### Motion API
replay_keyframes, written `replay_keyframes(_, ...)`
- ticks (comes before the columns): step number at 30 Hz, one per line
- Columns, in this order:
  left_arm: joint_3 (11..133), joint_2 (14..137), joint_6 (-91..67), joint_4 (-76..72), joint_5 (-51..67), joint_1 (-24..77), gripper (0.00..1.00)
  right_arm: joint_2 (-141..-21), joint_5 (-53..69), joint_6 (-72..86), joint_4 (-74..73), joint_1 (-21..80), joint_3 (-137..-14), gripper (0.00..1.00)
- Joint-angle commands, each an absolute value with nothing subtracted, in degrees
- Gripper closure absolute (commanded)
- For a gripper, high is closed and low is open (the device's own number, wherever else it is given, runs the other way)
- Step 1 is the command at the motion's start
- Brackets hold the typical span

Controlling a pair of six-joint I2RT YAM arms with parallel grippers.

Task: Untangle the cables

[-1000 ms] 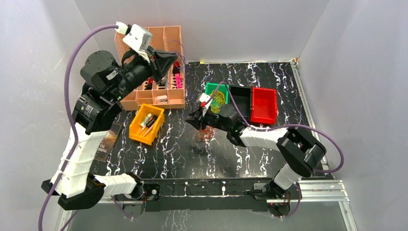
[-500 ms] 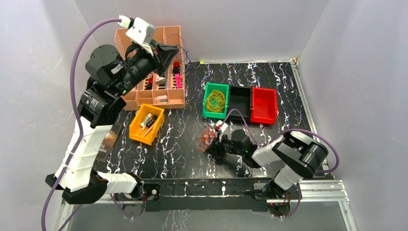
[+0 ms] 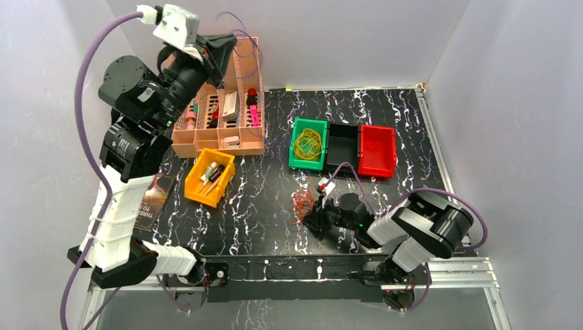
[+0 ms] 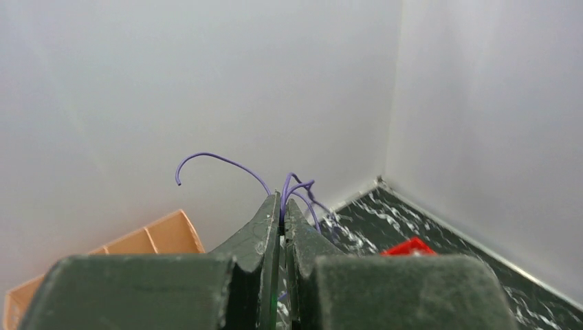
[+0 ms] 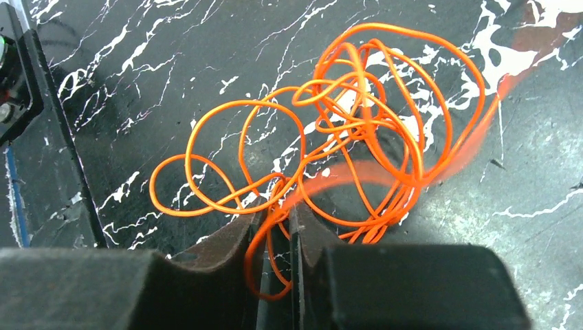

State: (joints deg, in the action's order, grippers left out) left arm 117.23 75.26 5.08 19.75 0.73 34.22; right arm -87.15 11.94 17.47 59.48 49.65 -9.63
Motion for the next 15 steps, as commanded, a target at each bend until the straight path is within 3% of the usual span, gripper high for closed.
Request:
replay_keyframes(1,121.5,75.8,9.5,13.4,-4.6,33.9,1.0,-88.6,11.3,18.6,61.7,50.0,-7.7,0.76)
replay_keyframes(10,125.1,77.8,13.0,10.6,-6.7,33.9,1.0,-88.8,11.6,19.0,62.3,50.0,-7.1,0.88)
replay_keyframes(15,124.3,77.8,11.6,12.9,-3.9,33.9,1.0,-81.8,11.2,19.6,57.9,50.0,-7.4,0.77)
